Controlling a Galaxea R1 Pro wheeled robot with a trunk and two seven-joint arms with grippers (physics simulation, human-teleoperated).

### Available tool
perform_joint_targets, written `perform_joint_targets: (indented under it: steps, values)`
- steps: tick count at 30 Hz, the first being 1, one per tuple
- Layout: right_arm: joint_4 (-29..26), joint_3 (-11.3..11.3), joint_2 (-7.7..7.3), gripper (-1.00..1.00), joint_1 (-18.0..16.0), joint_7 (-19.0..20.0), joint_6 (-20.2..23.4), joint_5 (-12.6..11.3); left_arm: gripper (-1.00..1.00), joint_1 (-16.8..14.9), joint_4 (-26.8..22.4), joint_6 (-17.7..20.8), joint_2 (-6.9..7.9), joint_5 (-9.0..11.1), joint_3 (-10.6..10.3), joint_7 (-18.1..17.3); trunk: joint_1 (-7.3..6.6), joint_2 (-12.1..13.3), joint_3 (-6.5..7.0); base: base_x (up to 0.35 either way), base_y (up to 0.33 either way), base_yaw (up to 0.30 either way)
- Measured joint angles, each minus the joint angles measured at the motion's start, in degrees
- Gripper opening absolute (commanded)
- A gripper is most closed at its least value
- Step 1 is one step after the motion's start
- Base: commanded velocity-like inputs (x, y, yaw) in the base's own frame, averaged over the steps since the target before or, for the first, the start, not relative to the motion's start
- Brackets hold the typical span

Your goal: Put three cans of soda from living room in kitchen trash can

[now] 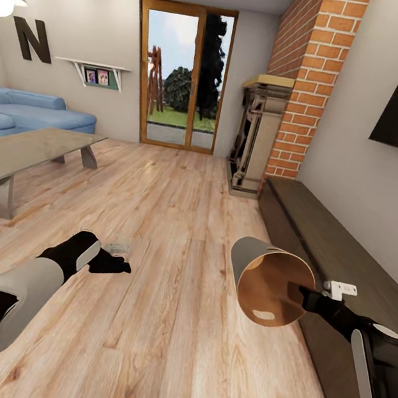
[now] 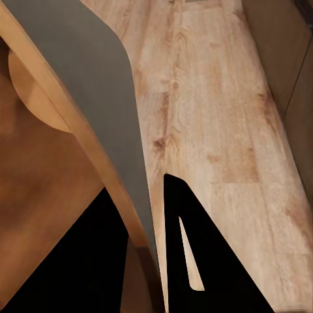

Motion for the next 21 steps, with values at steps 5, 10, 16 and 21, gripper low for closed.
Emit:
perform_joint_targets:
  steps: [5,10,16,21]
  values:
    - [-0.04,-0.09,-0.15,-1.0,0.0,-0.07,0.12,0.08,1.0,2.48,0.04,0.0,-0.47,-0.01,-0.93,0.24,1.1,-2.01,-1.34,0.0,0.0,0.0]
    - [-0.04,-0.07,-0.13,-1.0,0.0,-0.06,0.15,0.04,1.0,2.81,0.23,0.0,-2.85,-0.07,-1.15,0.27,2.2,-4.01,-2.69,0.0,0.0,0.0]
    - [-0.05,-0.05,-0.02,-1.0,0.0,-0.13,0.14,0.08,1.0,2.84,0.26,-0.02,-3.59,-0.09,-1.89,0.25,3.51,-6.42,-4.31,0.0,0.0,0.0]
    - [-0.05,-0.05,-0.01,-1.0,0.0,-0.15,0.14,0.07,1.0,2.84,0.26,-0.01,-4.07,-0.08,-2.04,0.27,4.61,-8.42,-5.66,0.0,0.0,0.0]
